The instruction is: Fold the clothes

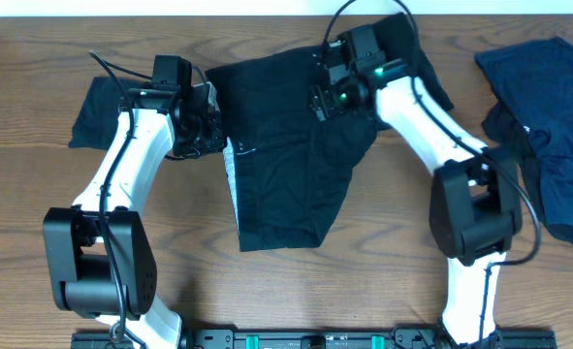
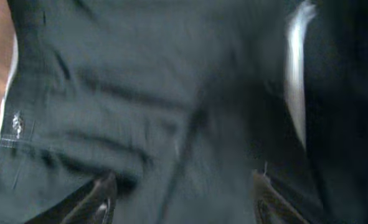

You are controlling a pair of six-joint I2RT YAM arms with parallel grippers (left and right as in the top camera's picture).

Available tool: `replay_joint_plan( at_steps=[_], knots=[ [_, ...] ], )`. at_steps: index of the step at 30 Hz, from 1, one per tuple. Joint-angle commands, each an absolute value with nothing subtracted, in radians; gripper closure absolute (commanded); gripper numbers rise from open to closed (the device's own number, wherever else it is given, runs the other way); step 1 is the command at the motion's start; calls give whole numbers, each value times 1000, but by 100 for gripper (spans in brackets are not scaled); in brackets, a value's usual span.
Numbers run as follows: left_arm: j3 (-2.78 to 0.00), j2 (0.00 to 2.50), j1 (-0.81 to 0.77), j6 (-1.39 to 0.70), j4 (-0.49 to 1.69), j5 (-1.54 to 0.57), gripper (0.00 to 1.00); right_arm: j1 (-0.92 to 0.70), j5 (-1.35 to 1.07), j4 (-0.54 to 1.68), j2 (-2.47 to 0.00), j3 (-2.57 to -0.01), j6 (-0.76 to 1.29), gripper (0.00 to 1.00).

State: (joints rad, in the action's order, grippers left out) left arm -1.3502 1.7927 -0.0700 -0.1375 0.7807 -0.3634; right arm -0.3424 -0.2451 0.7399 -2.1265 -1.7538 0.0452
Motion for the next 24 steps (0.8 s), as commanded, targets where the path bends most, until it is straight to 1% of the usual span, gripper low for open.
replay_joint_plan(
  at_steps=[1,5,7,9,11,14,17,21,24],
  knots=[
    [-1346,1777,-68,-133,784,-346,85,-276,-243,850,-2025,-1797,29,38],
    [-1346,1777,-68,-133,781,-346,85,-187,-244,1056,-2013,-1794,18,57],
    [-1346,1777,-68,-133,778,-346,85,-145,-273,1113,-2015,-1768,-39,62],
    [-1346,1777,-68,-133,776,-346,85,-106,-352,1131,-2015,-1729,-122,62],
    [-1346,1777,-68,-133,773,-346,85,-70,-445,1125,-2015,-1683,-212,60],
    [-1346,1777,-68,-133,769,-346,85,-31,-490,1067,-2015,-1597,-234,59],
    [-1346,1777,-68,-133,770,-346,84,-9,-525,958,-2015,-1494,-234,57],
    [-1346,1777,-68,-133,768,-346,85,-3,-664,784,-2015,-1370,-268,56],
    [-1346,1777,-68,-133,769,-346,85,-4,-681,661,-2015,-1298,-267,55]
  ],
)
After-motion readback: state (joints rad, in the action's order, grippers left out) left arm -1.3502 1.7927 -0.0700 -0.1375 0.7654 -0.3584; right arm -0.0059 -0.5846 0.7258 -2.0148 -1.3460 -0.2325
